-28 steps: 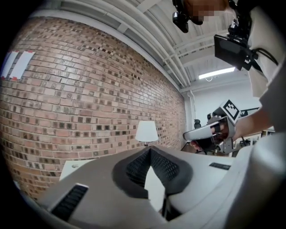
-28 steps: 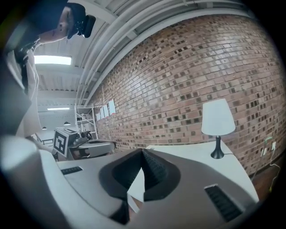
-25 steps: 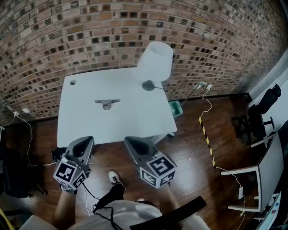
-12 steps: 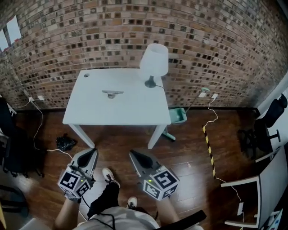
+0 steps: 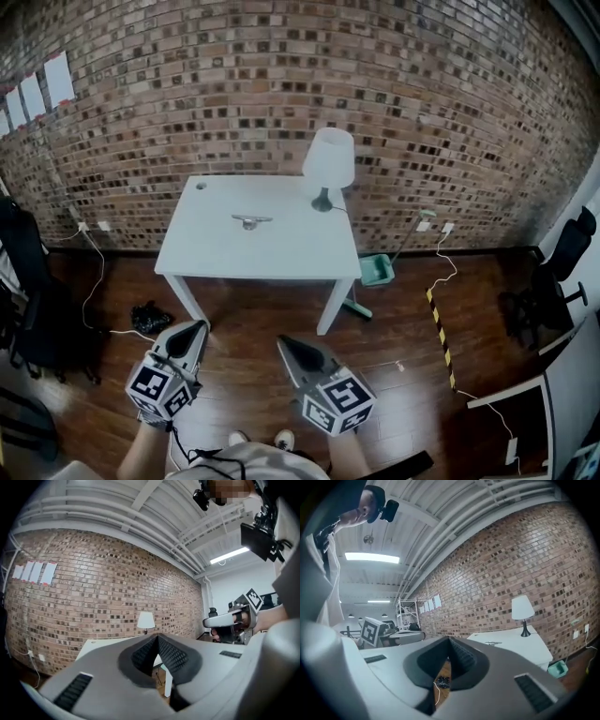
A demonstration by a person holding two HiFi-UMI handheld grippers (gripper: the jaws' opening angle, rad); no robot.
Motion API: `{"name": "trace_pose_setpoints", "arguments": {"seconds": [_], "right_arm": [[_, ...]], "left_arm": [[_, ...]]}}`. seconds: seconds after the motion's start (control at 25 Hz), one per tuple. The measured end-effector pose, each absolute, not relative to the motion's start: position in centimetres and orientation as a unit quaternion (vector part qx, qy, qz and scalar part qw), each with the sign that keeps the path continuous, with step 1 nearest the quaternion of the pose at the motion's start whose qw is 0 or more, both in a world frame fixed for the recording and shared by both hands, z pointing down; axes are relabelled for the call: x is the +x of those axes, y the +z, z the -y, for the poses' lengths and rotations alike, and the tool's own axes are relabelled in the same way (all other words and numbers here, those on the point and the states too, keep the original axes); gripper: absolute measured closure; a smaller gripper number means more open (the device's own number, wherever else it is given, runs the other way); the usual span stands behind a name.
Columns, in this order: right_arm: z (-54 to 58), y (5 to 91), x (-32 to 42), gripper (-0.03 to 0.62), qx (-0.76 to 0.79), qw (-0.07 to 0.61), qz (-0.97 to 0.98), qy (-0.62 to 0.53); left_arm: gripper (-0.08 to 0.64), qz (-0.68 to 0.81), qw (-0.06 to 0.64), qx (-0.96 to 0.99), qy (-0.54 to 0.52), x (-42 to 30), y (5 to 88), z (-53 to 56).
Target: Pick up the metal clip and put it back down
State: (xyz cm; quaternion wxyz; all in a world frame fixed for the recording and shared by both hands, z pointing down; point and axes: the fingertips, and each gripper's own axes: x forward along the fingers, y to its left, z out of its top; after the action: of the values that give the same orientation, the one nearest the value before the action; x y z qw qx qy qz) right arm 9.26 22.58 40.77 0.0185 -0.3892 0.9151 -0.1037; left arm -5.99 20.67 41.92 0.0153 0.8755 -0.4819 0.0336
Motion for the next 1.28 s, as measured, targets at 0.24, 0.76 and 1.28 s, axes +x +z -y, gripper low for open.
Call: {"name": "trace_pose_setpoints", "arguments": {"seconds": [0.24,0.76,1.28], "right_arm": [[-22.9,39.2,7.1,0.598,-0.408,0.027,-0.909,-0.082],[-23.2,38.6,5.3,0.6,-0.425,0.014,-0.903,-0.061],[-23.7,38.9,4.4,0.6,-0.425,-0.015,-0.904,-0.041]], "left_arm": [[0.552,0.478,0.003,0.878,0.022,-7.8,40.5,-21.7],[0.552,0.452,-0.006,0.891,0.031,-7.5,40.4,-22.7],[0.552,0.459,-0.013,0.888,0.038,-8.4,40.2,-22.7]]}}
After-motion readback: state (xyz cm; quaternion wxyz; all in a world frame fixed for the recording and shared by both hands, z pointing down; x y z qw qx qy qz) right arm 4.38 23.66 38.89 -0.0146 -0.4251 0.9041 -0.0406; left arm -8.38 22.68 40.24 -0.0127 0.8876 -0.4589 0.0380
